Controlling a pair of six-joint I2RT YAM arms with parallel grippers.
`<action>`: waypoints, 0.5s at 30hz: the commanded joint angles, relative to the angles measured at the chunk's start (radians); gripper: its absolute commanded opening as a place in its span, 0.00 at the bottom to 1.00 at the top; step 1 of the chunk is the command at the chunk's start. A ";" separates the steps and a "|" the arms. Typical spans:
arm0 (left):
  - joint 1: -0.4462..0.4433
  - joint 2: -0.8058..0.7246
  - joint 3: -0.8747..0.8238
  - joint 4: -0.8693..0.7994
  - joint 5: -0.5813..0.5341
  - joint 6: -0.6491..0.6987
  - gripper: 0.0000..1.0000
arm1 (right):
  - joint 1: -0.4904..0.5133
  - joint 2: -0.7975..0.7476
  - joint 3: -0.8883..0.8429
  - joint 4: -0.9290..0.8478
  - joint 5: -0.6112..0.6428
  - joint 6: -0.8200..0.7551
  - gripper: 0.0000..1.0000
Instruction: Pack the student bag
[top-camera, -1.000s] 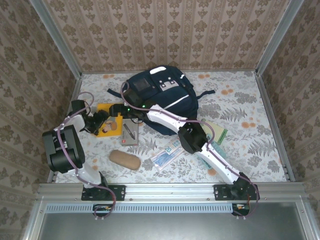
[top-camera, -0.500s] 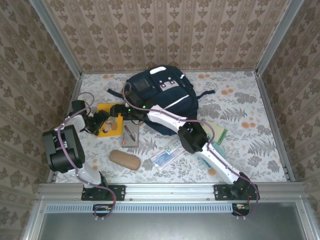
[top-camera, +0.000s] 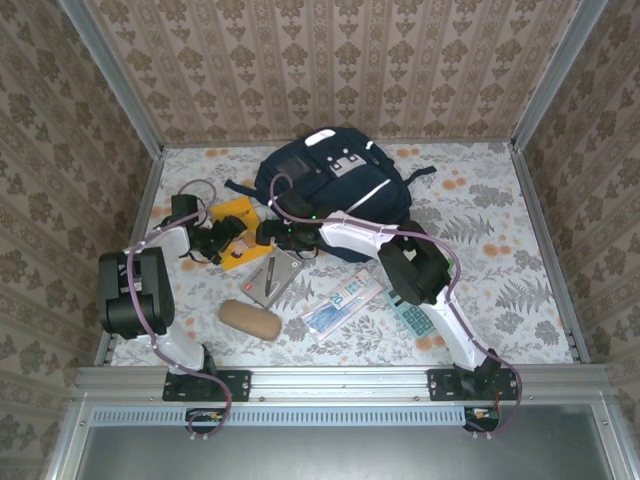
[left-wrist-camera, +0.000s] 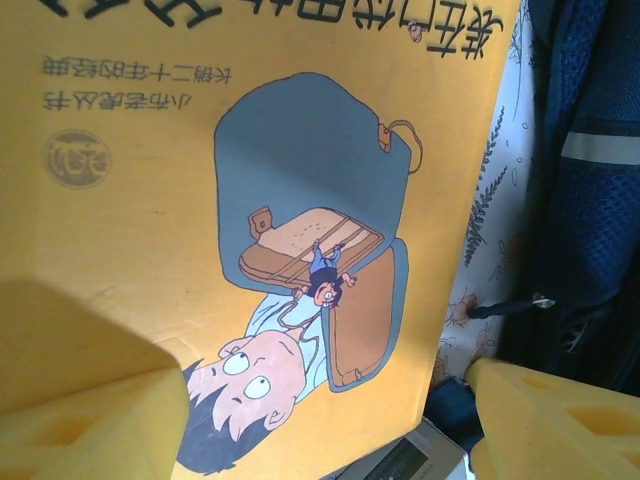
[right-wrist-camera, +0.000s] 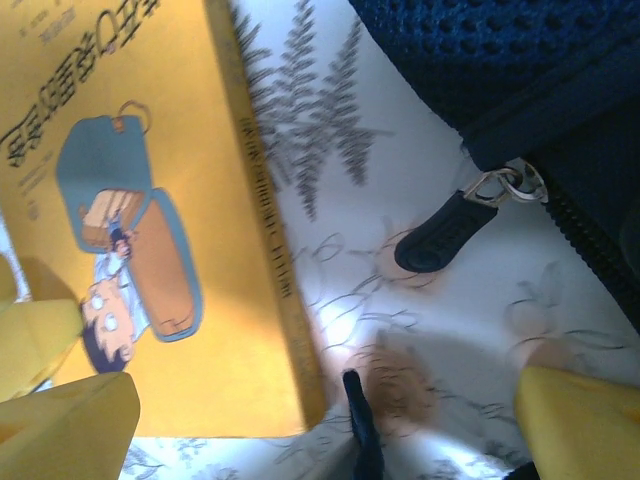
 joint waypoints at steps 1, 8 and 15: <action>0.001 -0.004 0.012 -0.080 -0.026 -0.004 0.78 | -0.018 -0.054 0.044 -0.083 0.053 -0.098 0.98; 0.068 -0.092 0.008 -0.140 -0.058 0.044 0.78 | 0.012 -0.030 0.156 -0.075 0.001 -0.213 0.98; 0.116 -0.080 0.018 -0.141 -0.096 0.102 0.66 | 0.015 0.070 0.271 -0.036 -0.032 -0.265 0.97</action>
